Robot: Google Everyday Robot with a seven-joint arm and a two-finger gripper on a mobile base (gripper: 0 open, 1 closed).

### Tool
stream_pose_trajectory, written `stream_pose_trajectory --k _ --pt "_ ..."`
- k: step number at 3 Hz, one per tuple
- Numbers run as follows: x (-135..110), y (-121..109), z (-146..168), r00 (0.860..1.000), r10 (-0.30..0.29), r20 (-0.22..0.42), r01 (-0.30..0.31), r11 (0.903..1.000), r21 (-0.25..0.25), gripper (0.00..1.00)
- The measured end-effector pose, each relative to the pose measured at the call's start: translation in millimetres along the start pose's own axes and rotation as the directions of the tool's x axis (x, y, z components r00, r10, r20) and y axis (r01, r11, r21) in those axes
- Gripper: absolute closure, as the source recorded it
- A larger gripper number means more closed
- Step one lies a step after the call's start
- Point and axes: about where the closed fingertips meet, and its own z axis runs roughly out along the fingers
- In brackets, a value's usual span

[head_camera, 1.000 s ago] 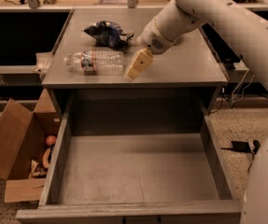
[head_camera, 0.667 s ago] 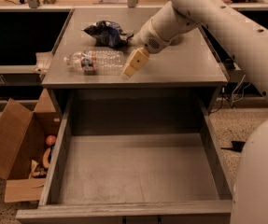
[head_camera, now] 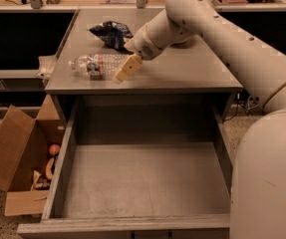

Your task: Place water bottle into top drawer

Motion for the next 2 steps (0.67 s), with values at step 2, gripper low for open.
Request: stream_pose_trajectory --k 2 --pt "-31.2 30.3 7.2 0.998 -0.009 0.063 0.009 0.9999 -0.009 0.68"
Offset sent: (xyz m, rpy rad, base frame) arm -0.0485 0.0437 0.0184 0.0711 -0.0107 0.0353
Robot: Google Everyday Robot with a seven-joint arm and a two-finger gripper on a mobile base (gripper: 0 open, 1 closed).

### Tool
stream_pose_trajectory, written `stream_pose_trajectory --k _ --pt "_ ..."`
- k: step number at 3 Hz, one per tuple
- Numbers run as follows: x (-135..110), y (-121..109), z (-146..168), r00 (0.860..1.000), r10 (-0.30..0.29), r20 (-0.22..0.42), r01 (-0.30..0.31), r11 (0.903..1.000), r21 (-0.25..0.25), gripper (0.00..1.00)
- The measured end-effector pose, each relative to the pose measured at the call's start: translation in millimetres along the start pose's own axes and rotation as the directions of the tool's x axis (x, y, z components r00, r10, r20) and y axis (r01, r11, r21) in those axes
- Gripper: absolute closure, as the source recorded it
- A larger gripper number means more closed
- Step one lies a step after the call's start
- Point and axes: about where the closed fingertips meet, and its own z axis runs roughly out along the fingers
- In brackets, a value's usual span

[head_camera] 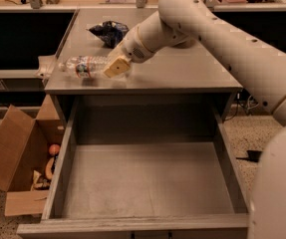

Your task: Place water bottle into top drawer

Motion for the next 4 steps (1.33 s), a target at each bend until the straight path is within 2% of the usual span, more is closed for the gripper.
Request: stream_pose_trajectory --k 1,2,3,4 --pt "-6.9 32.9 -22.4 0.999 0.006 0.035 -0.007 0.9999 0.01 0.93" --pt "-9.3 75.3 -49.8 0.996 0.063 0.063 -0.065 0.9974 0.03 1.0" --pt "10.6 100.0 -51.4 0.995 0.098 0.037 -0.098 0.995 0.016 1.0" --pt "10.8 100.1 -51.4 0.995 0.098 0.037 -0.098 0.995 0.016 1.0"
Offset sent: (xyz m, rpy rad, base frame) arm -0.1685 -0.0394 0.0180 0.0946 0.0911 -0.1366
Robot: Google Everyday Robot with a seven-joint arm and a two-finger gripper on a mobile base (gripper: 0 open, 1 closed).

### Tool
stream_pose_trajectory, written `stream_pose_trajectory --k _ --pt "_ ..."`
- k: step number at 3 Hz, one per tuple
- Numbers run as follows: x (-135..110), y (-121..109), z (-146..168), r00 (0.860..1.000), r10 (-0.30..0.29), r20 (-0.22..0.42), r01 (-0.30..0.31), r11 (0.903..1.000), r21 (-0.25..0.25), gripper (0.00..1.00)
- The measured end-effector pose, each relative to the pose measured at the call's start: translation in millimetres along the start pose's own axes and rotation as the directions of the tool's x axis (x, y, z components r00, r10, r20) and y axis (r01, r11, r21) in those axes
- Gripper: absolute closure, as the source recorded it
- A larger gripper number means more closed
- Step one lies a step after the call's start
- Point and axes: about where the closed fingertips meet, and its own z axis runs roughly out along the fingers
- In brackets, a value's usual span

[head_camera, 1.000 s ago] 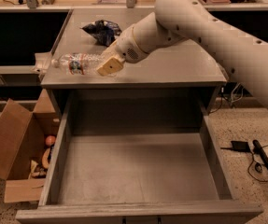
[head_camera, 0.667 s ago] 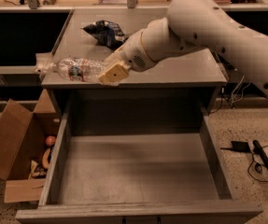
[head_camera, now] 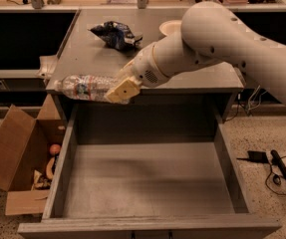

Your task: Place water bottle into top drawer

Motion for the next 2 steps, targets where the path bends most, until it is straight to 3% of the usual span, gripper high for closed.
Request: stream_pose_trajectory --k 1,2 --pt "38.8 14.2 -0.2 0.998 0.01 -0.055 -0.011 0.9999 -0.01 1.0" --pt "115.4 43.7 14.9 0.986 0.072 -0.147 -0.078 0.9962 -0.038 0.96"
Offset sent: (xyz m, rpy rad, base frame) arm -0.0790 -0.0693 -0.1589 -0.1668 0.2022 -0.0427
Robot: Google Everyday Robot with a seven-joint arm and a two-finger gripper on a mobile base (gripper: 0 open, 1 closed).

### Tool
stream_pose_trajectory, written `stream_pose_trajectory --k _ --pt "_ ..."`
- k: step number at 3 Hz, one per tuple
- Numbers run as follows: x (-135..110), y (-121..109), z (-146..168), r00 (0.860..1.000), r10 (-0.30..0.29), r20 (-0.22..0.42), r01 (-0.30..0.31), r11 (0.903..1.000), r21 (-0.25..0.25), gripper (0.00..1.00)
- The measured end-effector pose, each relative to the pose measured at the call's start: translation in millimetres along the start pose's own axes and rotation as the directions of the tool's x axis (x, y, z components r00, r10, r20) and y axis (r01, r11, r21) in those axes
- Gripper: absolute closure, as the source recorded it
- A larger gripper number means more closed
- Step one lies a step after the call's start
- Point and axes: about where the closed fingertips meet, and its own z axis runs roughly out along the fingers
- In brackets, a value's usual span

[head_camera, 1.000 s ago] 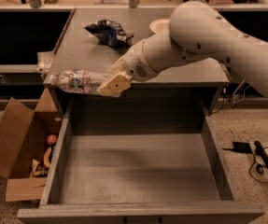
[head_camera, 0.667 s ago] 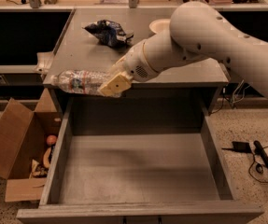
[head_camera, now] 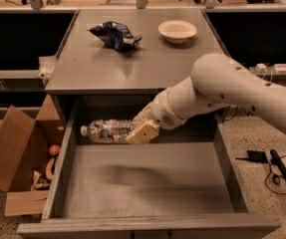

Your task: Place water bottle into top drawer

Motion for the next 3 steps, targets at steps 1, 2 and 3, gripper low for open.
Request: stream_pose_trajectory --k 1,2,3 --pt "41.0 11.7 19.1 0.998 0.043 -0.047 -0.044 0.9988 -0.022 0.73" --pt "89.7 21.2 44.4 0.992 0.102 -0.074 -0.106 0.9936 -0.039 0.51" --pt "134.1 28.3 66.4 0.982 0.167 -0.089 -0.171 0.9841 -0.047 0.26"
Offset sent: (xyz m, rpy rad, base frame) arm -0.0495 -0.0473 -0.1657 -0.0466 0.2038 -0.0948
